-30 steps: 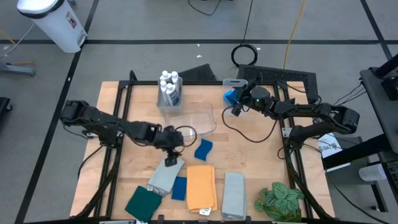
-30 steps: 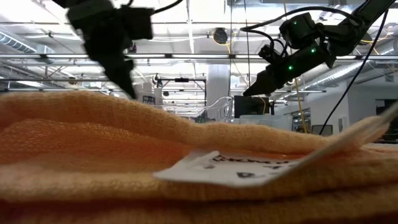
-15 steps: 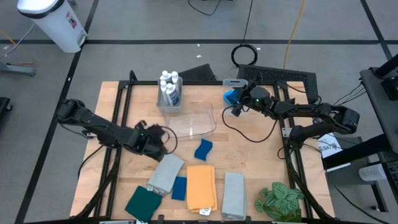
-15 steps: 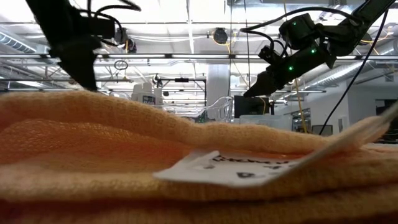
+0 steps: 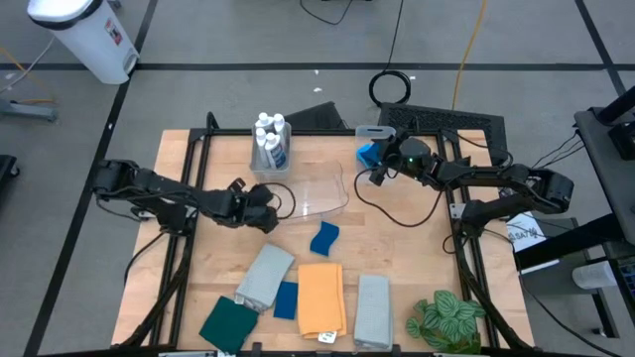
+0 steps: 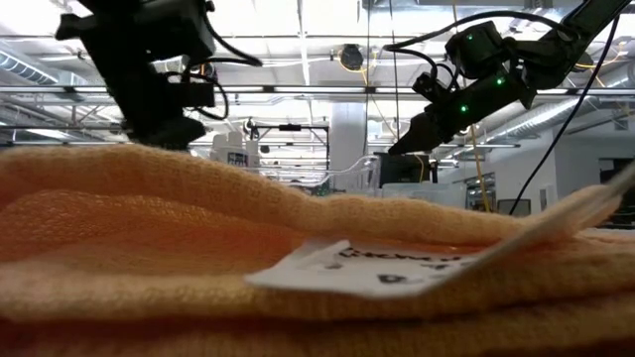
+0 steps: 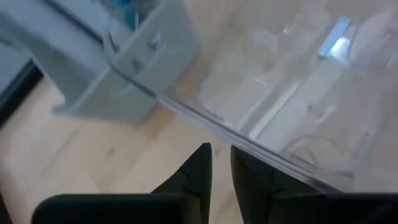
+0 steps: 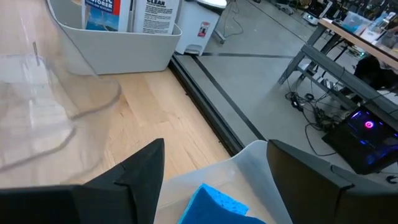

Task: Pick & Place Kitchen Items
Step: Adjust the transparent bin, then put the blue sponge into the white bin

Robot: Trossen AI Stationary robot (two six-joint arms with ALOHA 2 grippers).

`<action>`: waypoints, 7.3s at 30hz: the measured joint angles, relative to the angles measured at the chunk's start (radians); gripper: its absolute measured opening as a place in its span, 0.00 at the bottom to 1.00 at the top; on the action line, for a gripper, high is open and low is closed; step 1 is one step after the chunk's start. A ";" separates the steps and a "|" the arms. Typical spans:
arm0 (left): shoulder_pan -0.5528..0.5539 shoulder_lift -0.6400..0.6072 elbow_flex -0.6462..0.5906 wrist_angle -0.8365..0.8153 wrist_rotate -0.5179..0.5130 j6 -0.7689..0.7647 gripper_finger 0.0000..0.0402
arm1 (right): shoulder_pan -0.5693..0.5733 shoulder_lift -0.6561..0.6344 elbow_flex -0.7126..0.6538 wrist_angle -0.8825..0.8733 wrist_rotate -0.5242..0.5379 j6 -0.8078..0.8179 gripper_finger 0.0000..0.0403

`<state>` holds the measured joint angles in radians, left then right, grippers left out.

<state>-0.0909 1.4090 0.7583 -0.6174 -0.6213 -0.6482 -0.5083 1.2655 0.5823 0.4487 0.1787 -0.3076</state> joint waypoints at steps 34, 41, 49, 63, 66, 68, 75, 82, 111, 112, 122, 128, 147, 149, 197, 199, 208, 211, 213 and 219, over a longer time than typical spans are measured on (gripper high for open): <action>-0.041 -0.144 0.090 0.583 0.327 0.483 0.10 | 0.000 0.000 0.000 0.003 0.001 0.006 0.63; -0.173 0.083 0.159 0.718 0.363 0.551 0.05 | 0.000 0.000 0.000 0.007 0.002 0.007 0.63; -0.137 0.343 0.337 0.470 0.495 0.450 0.12 | 0.000 0.000 0.000 0.004 0.000 0.031 0.63; -0.019 0.404 0.365 0.345 0.673 0.700 0.55 | 0.000 0.000 0.000 0.012 0.000 -0.002 0.63; -0.024 0.409 0.365 0.290 0.671 0.771 0.55 | 0.000 0.000 0.000 0.018 0.000 -0.001 0.63; -0.037 0.418 0.365 0.292 0.672 0.800 0.55 | 0.000 0.000 0.000 0.018 0.000 -0.001 0.63; -0.069 0.436 0.363 0.334 0.649 0.874 0.56 | 0.005 0.000 0.000 0.018 0.002 0.009 0.63; -0.057 0.439 0.364 0.332 0.593 0.997 0.56 | 0.006 0.000 0.000 0.019 0.000 0.005 0.63; -0.077 0.523 0.358 0.419 0.455 1.420 0.56 | 0.006 0.000 0.000 0.033 0.000 0.000 0.63; -0.077 0.521 0.356 0.437 0.438 1.429 0.56 | 0.006 0.000 0.000 0.033 0.000 0.000 0.63; -0.051 0.532 0.355 0.492 0.473 1.519 0.53 | 0.006 0.000 0.000 0.033 0.000 0.003 0.63; -0.026 0.545 0.356 0.493 0.558 1.531 0.31 | 0.006 0.000 0.000 0.033 0.000 0.003 0.63; -0.006 0.488 0.380 0.468 0.743 1.298 0.02 | 0.006 0.000 0.000 0.033 0.000 0.005 0.63; 0.006 0.470 0.382 0.445 0.803 1.256 0.01 | 0.006 0.000 0.000 0.033 0.000 0.007 0.63; 0.058 0.177 0.440 0.310 0.184 0.881 0.01 | 0.550 0.055 0.013 0.262 0.266 -0.714 0.63; 0.061 0.182 0.440 0.288 0.188 0.853 0.01 | 0.564 0.100 0.013 0.319 0.265 -0.773 0.63; 0.061 0.219 0.438 0.296 0.265 0.793 0.01 | 0.554 0.240 0.053 0.405 0.264 -0.834 0.63; 0.061 0.227 0.440 0.306 0.270 0.792 0.01 | 0.554 0.263 0.063 0.393 0.263 -0.842 0.62; 0.064 0.233 0.439 0.309 0.283 0.791 0.01 | 0.554 0.274 0.072 0.397 0.255 -0.842 0.60; 0.064 0.237 0.440 0.331 0.308 0.780 0.02 | 0.554 0.273 0.071 0.374 0.237 -0.819 0.43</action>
<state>-0.0265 1.6463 1.1983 -0.2866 -0.3129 0.1316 0.0452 1.5382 0.6537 0.8226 0.4154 -1.1267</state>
